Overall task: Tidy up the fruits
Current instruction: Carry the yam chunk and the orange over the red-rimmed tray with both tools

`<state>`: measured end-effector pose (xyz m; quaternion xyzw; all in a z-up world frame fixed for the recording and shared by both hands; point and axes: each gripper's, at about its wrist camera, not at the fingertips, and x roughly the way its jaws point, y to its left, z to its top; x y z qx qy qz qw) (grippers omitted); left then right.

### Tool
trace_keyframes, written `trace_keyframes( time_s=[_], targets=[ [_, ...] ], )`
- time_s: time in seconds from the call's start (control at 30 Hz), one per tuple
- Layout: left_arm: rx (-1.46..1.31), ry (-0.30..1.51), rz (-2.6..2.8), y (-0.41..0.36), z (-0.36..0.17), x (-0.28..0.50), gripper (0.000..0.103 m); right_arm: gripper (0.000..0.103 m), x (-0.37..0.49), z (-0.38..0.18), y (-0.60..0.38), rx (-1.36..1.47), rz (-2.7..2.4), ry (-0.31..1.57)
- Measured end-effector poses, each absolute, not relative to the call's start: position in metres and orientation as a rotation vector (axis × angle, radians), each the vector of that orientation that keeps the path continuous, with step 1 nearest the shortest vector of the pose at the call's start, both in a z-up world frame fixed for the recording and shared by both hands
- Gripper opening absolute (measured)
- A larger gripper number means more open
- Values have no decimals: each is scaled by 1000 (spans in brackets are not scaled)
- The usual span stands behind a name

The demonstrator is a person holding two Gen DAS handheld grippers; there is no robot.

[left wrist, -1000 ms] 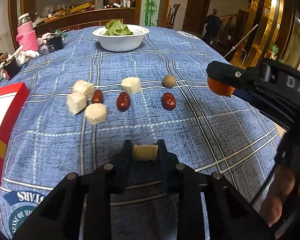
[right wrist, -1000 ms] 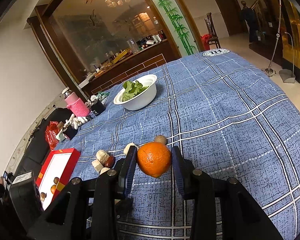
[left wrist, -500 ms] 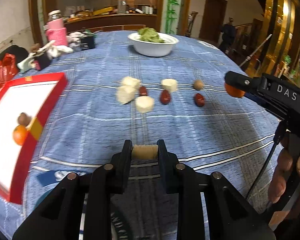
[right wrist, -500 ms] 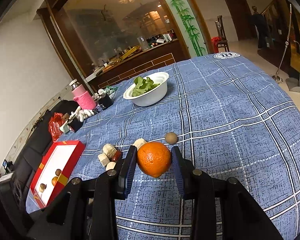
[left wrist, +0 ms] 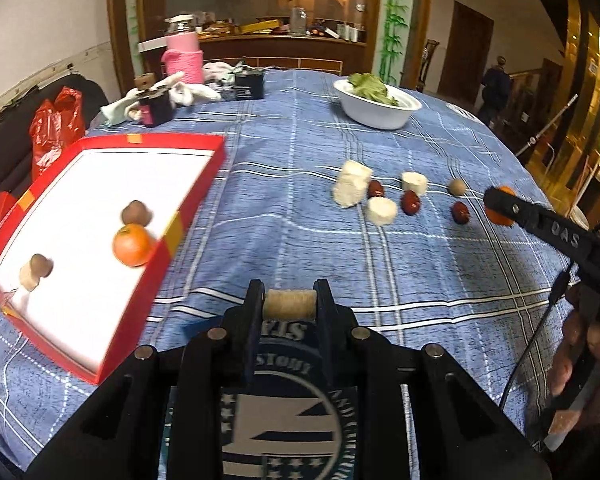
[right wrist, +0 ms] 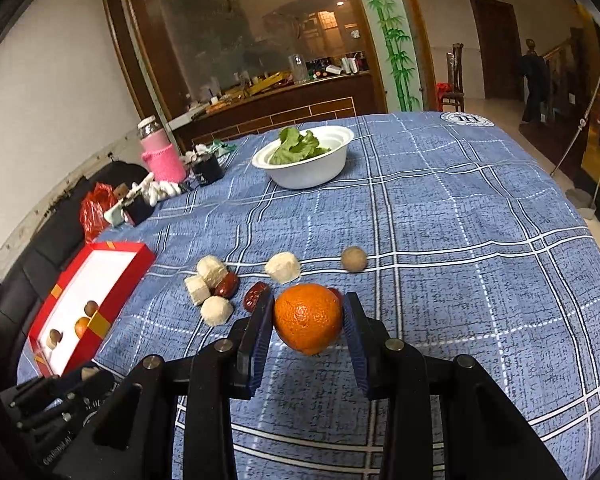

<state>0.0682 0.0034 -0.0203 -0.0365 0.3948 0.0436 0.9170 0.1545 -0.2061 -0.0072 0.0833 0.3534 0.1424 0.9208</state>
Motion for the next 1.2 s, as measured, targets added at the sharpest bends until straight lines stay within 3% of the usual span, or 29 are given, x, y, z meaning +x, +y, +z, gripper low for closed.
trace_keyframes(
  time_s=[1.2],
  targets=[
    [-196, 694, 373, 147, 20, 20, 23, 36, 84, 20, -41, -111, 482, 704]
  ],
)
